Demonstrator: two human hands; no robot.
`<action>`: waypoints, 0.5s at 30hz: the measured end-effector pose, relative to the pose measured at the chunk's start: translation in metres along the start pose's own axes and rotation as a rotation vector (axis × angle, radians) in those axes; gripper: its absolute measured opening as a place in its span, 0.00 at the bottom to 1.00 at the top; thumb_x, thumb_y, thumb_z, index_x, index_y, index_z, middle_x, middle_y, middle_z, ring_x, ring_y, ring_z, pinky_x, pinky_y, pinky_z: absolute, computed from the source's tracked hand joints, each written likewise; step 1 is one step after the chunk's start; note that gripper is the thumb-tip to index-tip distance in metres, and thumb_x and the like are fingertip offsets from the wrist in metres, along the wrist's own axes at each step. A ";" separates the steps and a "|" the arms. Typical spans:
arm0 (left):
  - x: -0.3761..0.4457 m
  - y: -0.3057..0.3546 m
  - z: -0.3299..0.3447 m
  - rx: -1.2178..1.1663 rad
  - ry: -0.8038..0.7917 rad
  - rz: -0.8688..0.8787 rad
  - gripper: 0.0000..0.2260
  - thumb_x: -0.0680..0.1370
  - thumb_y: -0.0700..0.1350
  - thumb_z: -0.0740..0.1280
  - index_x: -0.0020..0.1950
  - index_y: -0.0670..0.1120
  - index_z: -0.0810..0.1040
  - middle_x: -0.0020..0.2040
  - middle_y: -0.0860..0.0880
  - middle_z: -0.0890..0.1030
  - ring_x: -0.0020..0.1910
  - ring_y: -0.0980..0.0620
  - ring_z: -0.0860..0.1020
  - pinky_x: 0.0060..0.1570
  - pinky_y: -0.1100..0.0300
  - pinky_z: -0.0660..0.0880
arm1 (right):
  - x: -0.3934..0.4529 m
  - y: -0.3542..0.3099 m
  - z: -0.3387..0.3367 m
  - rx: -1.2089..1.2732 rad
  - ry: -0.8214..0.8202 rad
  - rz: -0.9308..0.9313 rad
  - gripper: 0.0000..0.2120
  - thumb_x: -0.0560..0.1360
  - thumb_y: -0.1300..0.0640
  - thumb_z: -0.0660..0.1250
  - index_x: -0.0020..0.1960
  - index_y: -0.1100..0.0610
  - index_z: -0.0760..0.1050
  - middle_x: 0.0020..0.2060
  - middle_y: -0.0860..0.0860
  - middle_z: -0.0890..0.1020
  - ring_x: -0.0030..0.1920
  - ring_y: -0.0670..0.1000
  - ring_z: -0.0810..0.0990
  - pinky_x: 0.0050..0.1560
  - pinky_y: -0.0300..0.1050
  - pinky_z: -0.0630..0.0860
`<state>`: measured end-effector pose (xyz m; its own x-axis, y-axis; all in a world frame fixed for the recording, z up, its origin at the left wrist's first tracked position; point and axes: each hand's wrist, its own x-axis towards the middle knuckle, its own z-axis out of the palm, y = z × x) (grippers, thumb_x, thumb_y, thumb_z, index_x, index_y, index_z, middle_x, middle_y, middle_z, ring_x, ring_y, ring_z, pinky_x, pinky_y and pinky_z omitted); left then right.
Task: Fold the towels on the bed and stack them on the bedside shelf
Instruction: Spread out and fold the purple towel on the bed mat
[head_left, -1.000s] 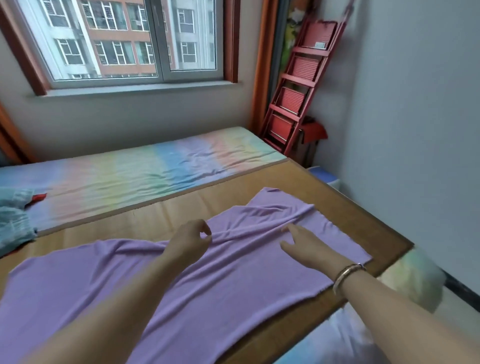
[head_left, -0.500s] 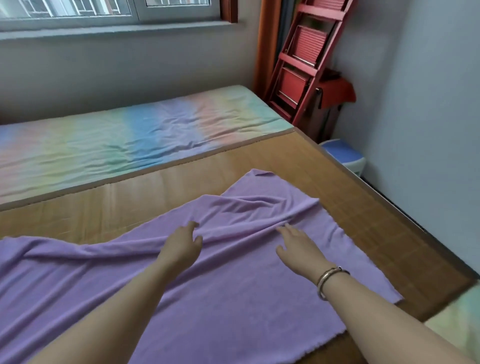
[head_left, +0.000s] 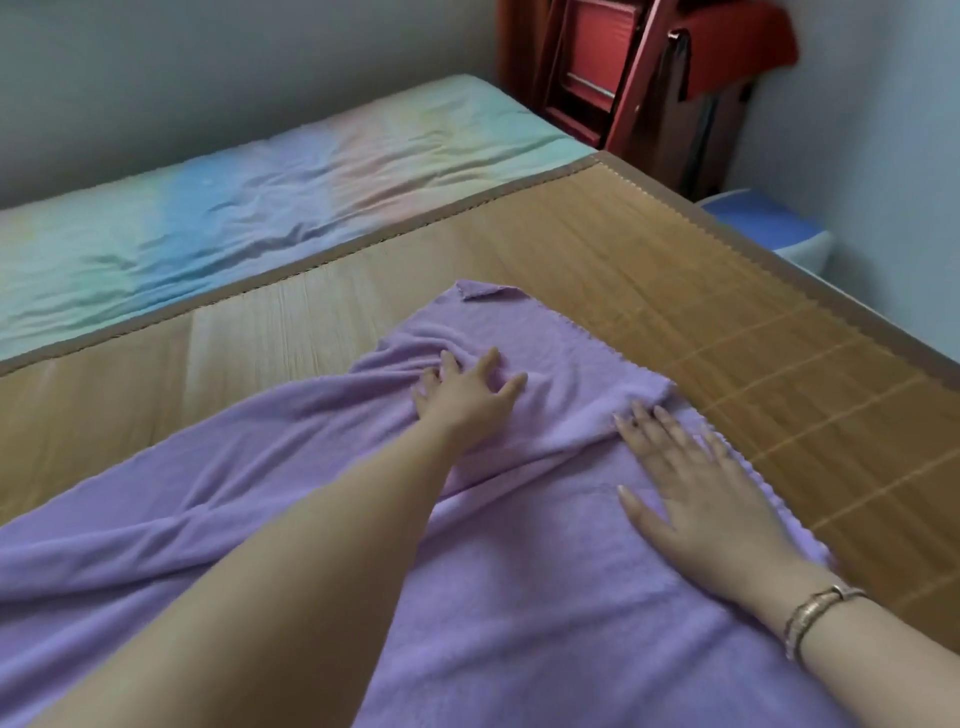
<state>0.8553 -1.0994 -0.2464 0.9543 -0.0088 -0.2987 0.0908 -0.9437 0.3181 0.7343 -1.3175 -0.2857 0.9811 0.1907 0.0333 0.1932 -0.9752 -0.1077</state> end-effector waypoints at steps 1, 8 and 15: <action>0.005 0.011 0.005 -0.003 -0.006 0.003 0.27 0.76 0.68 0.54 0.73 0.64 0.58 0.79 0.42 0.46 0.76 0.38 0.45 0.72 0.39 0.45 | -0.002 0.004 -0.001 -0.003 -0.004 0.004 0.33 0.76 0.39 0.49 0.77 0.53 0.55 0.76 0.50 0.58 0.75 0.48 0.58 0.72 0.53 0.54; 0.041 0.067 -0.001 0.093 -0.073 0.056 0.30 0.74 0.71 0.52 0.75 0.65 0.54 0.78 0.39 0.41 0.77 0.38 0.41 0.71 0.37 0.39 | -0.055 0.014 -0.004 0.057 -0.043 0.129 0.31 0.78 0.38 0.42 0.75 0.53 0.62 0.74 0.52 0.63 0.74 0.50 0.62 0.71 0.53 0.56; 0.058 0.072 -0.009 0.146 -0.157 0.155 0.31 0.74 0.69 0.57 0.75 0.65 0.52 0.78 0.41 0.39 0.76 0.39 0.38 0.74 0.41 0.44 | -0.043 0.040 -0.006 -0.030 -0.020 0.053 0.31 0.78 0.37 0.45 0.75 0.50 0.61 0.75 0.51 0.61 0.75 0.51 0.59 0.69 0.53 0.58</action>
<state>0.9200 -1.1650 -0.2325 0.8969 -0.1973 -0.3958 -0.1060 -0.9648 0.2408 0.6998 -1.3657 -0.2854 0.9900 0.1406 0.0080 0.1408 -0.9869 -0.0785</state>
